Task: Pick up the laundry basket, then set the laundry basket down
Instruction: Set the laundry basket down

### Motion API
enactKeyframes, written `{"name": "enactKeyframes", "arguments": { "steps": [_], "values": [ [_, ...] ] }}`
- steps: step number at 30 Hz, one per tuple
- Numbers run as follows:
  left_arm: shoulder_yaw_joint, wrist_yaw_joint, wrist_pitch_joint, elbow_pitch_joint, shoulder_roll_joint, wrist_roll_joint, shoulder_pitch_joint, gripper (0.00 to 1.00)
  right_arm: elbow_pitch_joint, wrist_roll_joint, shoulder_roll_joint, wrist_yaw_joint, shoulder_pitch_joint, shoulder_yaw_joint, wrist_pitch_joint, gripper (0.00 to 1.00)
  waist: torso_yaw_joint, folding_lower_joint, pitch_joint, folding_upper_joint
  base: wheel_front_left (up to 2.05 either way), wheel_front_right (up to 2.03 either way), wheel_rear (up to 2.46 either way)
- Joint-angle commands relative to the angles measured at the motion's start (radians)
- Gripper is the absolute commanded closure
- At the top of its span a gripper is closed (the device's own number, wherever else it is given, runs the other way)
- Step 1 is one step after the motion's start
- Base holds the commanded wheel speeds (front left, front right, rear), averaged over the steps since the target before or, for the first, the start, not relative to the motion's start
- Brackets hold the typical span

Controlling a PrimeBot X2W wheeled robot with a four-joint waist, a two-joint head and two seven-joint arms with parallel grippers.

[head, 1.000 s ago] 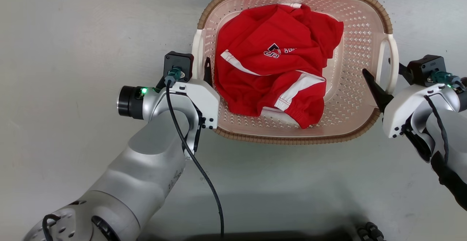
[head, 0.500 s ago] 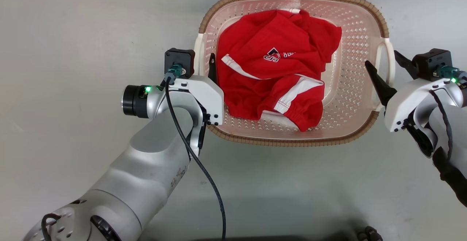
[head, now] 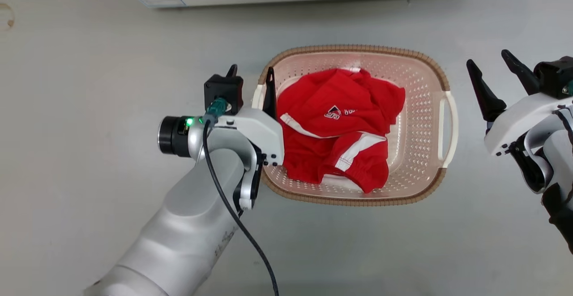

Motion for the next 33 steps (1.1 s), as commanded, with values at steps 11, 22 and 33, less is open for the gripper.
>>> {"name": "enactKeyframes", "arguments": {
  "steps": [11, 22, 33],
  "values": [
    [0.292, -0.108, -0.01, -0.127, 0.017, 0.249, 0.267, 0.0, -0.126, -0.151, -0.01, 0.004, 0.21, -0.206, -0.014, 0.0, 0.021, 0.0, -0.356, 0.0, 0.0, 0.0, 0.0],
    [0.478, -0.209, -0.01, -0.202, 0.027, 0.359, 0.48, 0.0, -0.273, -0.244, -0.032, 0.004, 0.402, -0.318, -0.014, 0.0, 0.038, 0.0, -0.558, 0.0, 0.0, 0.0, 0.0],
    [0.633, -0.247, -0.01, -0.363, 0.056, 0.43, 0.693, 0.0, -0.52, -0.352, -0.025, 0.004, 0.654, -0.452, -0.014, 0.0, 0.009, 0.0, -0.677, 0.0, 0.0, 0.0, 0.0]
  ]
}}
